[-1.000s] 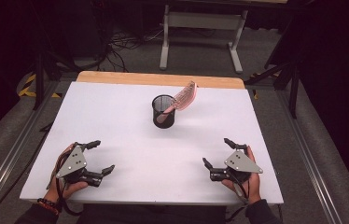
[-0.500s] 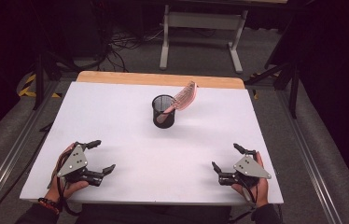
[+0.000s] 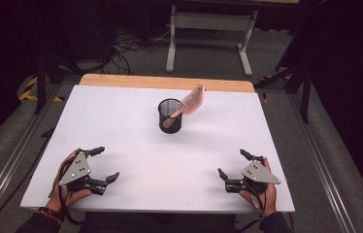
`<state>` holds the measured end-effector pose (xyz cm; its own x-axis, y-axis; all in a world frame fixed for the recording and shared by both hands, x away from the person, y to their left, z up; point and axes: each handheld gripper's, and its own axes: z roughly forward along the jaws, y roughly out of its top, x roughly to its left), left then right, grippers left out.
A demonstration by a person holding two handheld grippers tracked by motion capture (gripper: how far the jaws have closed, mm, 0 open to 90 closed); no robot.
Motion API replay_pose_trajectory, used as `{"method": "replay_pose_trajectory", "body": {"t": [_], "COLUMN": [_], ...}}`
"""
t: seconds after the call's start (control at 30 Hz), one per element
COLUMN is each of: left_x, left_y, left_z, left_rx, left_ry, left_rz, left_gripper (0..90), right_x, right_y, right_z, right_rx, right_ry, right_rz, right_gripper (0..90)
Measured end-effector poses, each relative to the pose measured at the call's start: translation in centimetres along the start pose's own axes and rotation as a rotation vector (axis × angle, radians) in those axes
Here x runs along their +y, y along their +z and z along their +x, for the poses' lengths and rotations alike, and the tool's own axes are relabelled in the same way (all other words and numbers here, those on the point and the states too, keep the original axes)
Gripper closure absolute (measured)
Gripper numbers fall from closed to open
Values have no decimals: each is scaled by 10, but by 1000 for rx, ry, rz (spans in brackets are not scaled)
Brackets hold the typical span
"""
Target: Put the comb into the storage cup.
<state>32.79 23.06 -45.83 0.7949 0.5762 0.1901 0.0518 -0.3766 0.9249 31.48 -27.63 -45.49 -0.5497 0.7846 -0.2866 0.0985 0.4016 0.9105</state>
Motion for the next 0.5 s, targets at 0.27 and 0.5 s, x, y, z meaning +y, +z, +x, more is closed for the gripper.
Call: {"method": "replay_pose_trajectory", "body": {"t": [0.27,0.5], "left_x": [1,1], "left_y": [2,1], "left_z": [-1,0], "left_rx": [-6,0], "left_ry": [-1,0], "left_rz": [5,5], "left_gripper": [64,64], "right_x": [-1,-1], "right_y": [-1,0], "right_z": [0,1], "right_rx": [-9,-11], "right_ry": [-7,-15], "right_rz": [5,10], "right_gripper": [42,42]}}
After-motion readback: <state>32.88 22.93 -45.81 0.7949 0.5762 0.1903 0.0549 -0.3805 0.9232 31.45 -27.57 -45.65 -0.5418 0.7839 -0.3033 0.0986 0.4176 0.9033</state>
